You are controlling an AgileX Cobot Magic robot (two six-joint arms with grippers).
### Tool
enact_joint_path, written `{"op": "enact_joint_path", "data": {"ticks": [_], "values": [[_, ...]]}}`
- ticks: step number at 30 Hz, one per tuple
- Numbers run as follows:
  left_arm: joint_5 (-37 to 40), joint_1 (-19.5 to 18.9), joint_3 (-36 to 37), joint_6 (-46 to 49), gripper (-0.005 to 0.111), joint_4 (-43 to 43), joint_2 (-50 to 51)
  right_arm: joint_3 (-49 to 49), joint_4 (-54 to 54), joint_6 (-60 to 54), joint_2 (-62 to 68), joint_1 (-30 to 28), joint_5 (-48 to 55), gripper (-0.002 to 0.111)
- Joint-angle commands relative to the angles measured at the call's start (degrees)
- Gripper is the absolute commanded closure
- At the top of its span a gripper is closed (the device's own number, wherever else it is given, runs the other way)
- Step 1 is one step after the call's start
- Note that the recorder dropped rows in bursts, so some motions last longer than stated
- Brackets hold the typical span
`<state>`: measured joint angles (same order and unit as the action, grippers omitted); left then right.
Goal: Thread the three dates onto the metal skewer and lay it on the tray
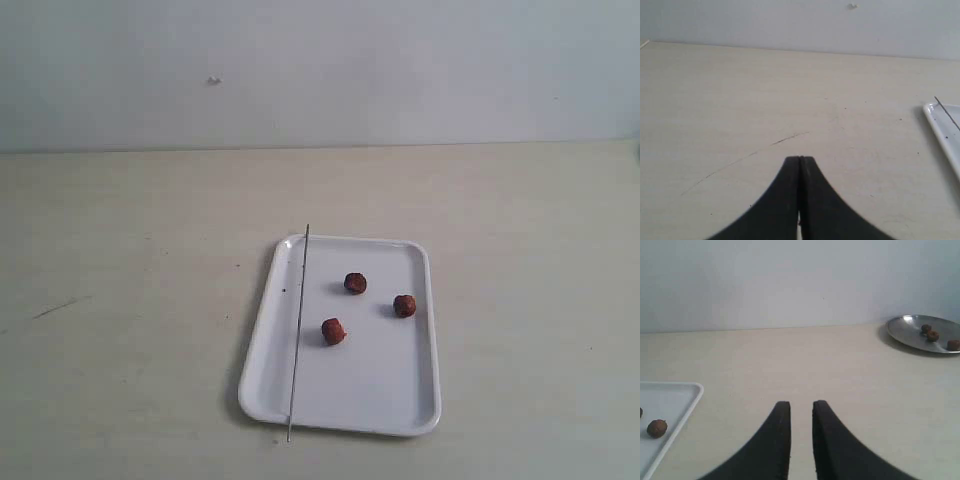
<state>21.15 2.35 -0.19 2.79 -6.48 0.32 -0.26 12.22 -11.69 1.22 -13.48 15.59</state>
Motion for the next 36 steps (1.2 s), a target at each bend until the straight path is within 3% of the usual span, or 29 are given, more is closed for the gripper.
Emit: {"op": "enact_joint_path", "data": {"ticks": [1,12,20,26,34,36], "values": [[-0.5,-0.2,0.2,0.0,0.107,-0.3,-0.3,0.3,-0.2,0.0,-0.3,-0.3,-0.3,0.091],[-1.9,-0.2,0.2,2.5,0.107,0.6,-0.3,0.3,-0.2,0.0,-0.3,-0.3,-0.3,0.091],[-26.9,-0.2,0.2,0.4,0.107,-6.3,-0.3,0.3,-0.2,0.0,-0.3,-0.3,-0.3,0.091],[-34.2,-0.2,0.2,-26.2,0.107,-17.6,-0.3,0.3,-0.2,0.0,-0.3,-0.3,-0.3,0.091],[-57.4,-0.2,0.2,-26.0,0.107,-16.0,-0.3,0.3,-0.2,0.0,-0.3,1.1,-0.3,0.091],[-58.1,-0.2,-2.5,-23.9,0.107,-11.7,0.1,0.3,-0.2,0.0,-0.3,1.5,-0.3,0.091]]}}
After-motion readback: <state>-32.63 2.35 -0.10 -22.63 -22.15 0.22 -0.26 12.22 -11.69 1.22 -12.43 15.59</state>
